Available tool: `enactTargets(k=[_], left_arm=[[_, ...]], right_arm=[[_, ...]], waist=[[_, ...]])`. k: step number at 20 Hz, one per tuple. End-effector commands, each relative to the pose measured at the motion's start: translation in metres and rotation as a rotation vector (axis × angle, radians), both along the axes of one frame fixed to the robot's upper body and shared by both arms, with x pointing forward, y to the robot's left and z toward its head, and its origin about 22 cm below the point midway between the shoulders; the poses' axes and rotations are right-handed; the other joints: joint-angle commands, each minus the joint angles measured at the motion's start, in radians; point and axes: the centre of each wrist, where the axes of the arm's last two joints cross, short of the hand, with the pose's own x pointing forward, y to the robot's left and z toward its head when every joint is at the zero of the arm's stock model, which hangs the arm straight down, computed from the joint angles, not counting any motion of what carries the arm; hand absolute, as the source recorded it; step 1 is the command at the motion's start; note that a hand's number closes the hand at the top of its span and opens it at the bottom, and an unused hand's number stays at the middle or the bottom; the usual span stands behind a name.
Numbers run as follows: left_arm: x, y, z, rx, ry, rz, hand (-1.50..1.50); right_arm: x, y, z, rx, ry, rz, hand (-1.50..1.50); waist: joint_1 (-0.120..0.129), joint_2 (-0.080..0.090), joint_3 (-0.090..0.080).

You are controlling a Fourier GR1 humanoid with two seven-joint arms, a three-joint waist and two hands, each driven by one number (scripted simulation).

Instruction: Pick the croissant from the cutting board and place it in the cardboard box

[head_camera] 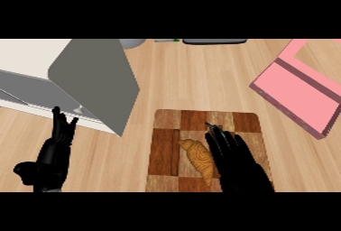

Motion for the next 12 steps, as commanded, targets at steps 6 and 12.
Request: enactTargets(k=[6, 12], left_arm=[[0.022, 0.008, -0.018, -0.021, 0.147, 0.075, 0.0], [0.019, 0.022, -0.018, -0.017, 0.151, 0.098, 0.0]], right_arm=[[0.01, 0.046, -0.008, -0.071, 0.069, -0.09, -1.5], [0.016, 0.06, -0.022, -0.1, 0.082, -0.141, -1.5]], waist=[[-0.001, 0.021, -0.015], [-0.001, 0.022, -0.015]])
